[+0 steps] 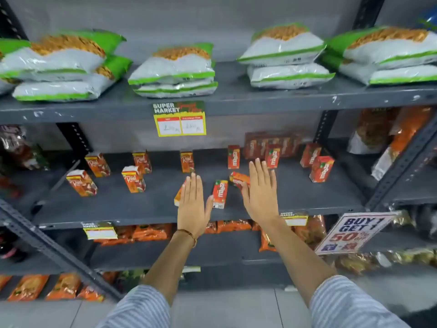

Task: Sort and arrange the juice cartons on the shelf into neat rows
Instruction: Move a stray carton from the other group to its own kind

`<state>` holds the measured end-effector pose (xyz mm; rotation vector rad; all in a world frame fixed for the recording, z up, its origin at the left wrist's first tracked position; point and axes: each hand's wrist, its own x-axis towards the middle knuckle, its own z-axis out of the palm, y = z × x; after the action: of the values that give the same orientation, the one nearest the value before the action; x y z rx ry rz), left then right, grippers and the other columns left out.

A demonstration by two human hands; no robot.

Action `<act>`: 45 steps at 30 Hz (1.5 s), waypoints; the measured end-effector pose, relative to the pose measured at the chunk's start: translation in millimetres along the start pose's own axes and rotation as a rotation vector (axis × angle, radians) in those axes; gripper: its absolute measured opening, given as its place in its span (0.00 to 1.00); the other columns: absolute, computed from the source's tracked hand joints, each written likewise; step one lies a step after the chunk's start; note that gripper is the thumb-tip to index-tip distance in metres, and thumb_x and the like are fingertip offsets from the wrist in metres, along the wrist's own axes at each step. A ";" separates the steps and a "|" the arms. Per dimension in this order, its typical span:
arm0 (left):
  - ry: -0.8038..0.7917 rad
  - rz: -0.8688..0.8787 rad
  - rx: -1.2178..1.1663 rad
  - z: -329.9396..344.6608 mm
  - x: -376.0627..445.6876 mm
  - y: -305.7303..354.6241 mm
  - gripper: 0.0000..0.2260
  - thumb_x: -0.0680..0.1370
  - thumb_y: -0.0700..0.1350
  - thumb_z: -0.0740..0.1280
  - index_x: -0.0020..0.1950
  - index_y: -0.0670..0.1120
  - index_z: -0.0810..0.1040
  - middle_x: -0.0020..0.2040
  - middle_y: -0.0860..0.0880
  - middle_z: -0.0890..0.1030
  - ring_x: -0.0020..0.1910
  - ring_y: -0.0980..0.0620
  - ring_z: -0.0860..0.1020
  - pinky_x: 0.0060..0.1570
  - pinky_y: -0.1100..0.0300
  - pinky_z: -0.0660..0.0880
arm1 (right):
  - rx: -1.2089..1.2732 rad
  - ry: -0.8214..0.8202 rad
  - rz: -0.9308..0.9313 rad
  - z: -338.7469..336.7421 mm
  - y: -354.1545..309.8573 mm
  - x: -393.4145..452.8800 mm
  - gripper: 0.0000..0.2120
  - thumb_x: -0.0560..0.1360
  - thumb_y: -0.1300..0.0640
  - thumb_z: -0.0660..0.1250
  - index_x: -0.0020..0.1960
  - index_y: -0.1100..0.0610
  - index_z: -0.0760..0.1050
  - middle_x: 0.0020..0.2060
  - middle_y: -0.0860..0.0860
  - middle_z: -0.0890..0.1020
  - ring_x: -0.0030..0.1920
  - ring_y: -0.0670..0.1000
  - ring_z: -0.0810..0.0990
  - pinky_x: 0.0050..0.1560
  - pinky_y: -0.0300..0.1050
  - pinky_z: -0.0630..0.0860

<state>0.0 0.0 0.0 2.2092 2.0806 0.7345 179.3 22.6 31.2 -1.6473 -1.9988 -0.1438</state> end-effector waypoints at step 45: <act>-0.354 -0.129 0.205 102.5 27.6 -38.5 0.54 0.61 0.77 0.30 0.75 0.40 0.48 0.77 0.41 0.53 0.76 0.45 0.51 0.73 0.53 0.47 | 1.516 -0.739 0.577 -11.9 41.3 89.1 0.05 0.74 0.61 0.65 0.41 0.57 0.78 0.34 0.49 0.86 0.36 0.46 0.85 0.40 0.42 0.83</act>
<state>-0.7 61.2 -94.9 2.0791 2.1632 0.1112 212.5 106.2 72.4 -1.0614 -1.1276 1.8726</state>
